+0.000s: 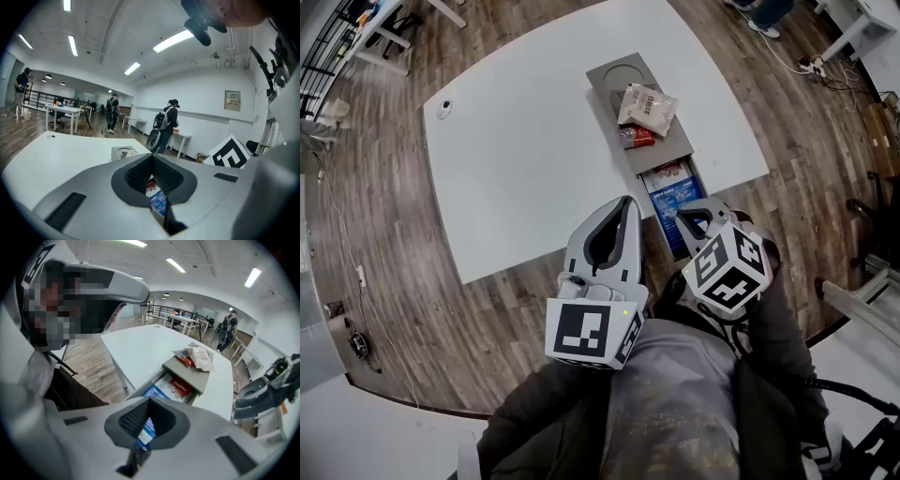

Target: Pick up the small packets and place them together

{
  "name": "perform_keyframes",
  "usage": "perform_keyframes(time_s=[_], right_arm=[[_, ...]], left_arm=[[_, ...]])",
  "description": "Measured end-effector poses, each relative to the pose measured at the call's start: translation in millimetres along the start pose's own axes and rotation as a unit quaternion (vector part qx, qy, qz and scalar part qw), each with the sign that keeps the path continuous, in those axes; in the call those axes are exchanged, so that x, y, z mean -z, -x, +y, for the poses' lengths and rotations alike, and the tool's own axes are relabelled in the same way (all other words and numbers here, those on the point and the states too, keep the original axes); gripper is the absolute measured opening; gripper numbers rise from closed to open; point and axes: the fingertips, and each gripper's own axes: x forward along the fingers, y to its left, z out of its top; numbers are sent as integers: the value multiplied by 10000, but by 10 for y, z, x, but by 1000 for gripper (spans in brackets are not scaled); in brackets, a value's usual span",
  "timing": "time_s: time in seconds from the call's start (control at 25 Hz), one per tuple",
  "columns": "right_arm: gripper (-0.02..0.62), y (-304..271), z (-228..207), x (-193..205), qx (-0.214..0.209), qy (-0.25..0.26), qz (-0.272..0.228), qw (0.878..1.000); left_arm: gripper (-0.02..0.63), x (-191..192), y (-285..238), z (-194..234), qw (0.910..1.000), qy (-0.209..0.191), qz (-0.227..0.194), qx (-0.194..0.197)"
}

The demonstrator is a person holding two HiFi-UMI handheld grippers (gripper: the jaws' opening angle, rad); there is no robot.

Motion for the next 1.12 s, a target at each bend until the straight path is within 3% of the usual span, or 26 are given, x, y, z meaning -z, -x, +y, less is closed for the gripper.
perform_keyframes(time_s=[0.24,0.32,0.4,0.48,0.64,0.72,0.76,0.8,0.88,1.12], right_arm=[[18,-137,-24,94,170,269,247,9992],[159,-210,-11,101,22,258,335,9991],[246,-299,12,123,-163,301,501,9982],[290,-400,28,166,-309,387,740,9960],[305,-540,17,237,-520,433,1162,9909],[293,-569,-4,221,-653,320,1172,9904],[227,-585,-21,199,-643,291,1126,9911],[106,-601,-38,179,-585,293,1076,9920],[28,-617,-65,155,-468,328,1015,9932],[3,-510,-110,80,-403,69,707,9967]], left_arm=[[3,37,-28,44,10000,39,64,-5],[3,41,-48,91,10000,54,77,-24],[3,42,-67,158,9999,75,90,-65],[3,43,-87,241,9998,107,109,-116],[3,60,-142,403,9995,201,165,-206],[3,83,-179,475,9992,250,194,-240],[3,101,-197,506,9991,275,215,-255],[3,121,-214,531,9989,299,239,-265],[3,152,-238,554,9987,334,274,-272],[3,158,-228,483,9988,318,276,-237]])
